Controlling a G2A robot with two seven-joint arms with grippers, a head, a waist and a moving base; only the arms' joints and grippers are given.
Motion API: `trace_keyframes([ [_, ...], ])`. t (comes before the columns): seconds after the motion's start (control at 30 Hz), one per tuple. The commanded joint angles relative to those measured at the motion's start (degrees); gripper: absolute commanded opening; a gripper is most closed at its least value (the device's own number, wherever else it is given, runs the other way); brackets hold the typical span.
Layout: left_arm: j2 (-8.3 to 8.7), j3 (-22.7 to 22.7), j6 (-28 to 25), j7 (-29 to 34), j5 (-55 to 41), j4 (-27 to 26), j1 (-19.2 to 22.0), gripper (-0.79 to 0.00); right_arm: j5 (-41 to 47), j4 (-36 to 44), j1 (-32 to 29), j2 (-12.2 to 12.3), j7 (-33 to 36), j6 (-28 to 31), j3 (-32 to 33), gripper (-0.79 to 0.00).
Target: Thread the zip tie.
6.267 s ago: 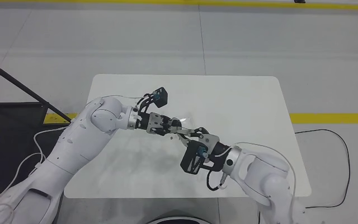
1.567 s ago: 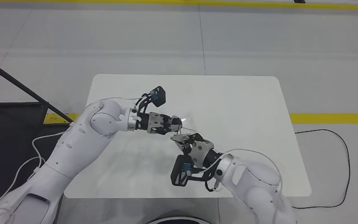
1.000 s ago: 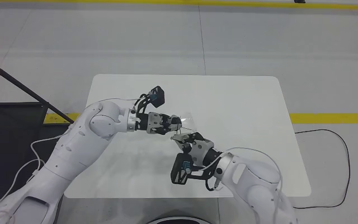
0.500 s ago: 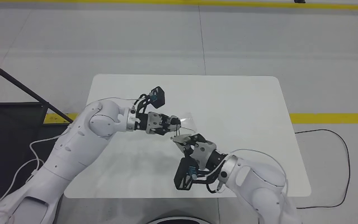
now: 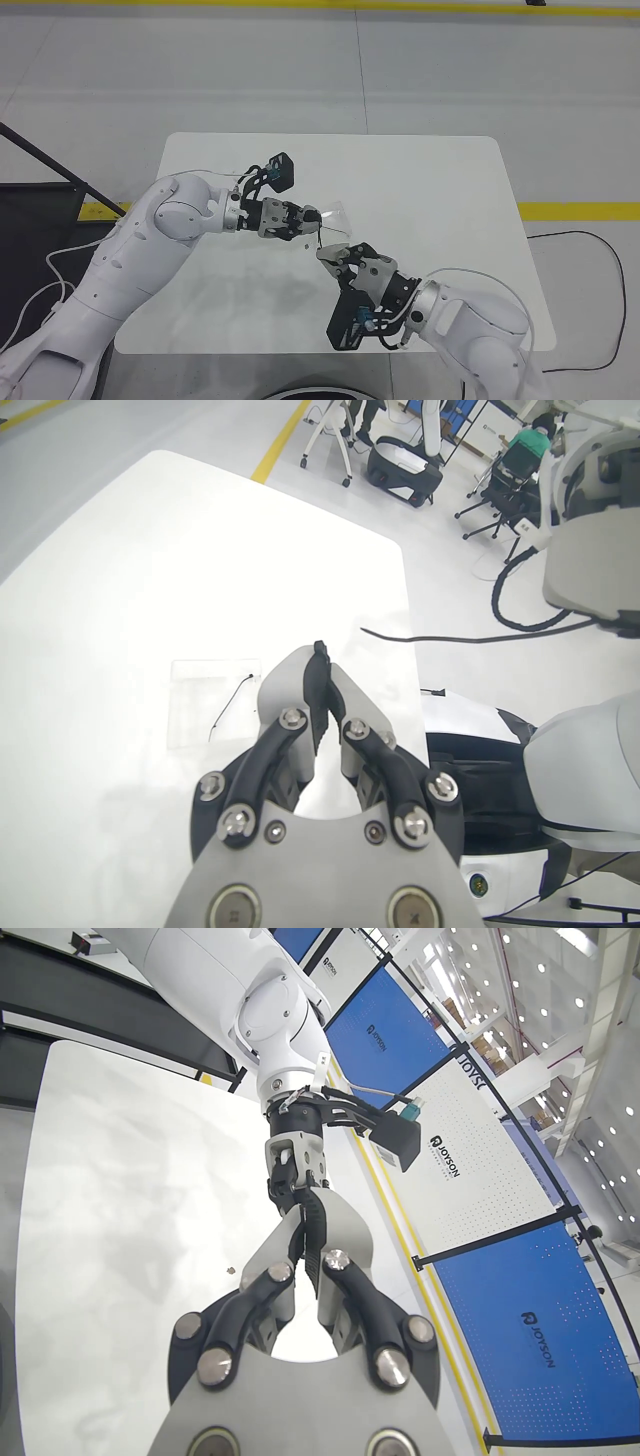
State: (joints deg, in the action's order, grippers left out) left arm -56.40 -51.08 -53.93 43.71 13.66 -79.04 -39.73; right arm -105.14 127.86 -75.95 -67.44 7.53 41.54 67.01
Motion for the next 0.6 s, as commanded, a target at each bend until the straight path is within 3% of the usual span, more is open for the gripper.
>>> trace_keyframes([
  [0.0, 0.00, 0.00, 0.00, 0.00, 0.00, 0.00, 0.00, -0.785, 0.00, 0.00, 0.00, 0.00, 0.00, 0.00, 0.00, -0.785],
  [0.57, 0.00, 0.00, 0.00, 0.00, 0.00, 0.00, 0.00, -0.785, 1.61, -1.35, 1.20, 0.39, -1.37, 0.49, -0.38, -0.785],
])
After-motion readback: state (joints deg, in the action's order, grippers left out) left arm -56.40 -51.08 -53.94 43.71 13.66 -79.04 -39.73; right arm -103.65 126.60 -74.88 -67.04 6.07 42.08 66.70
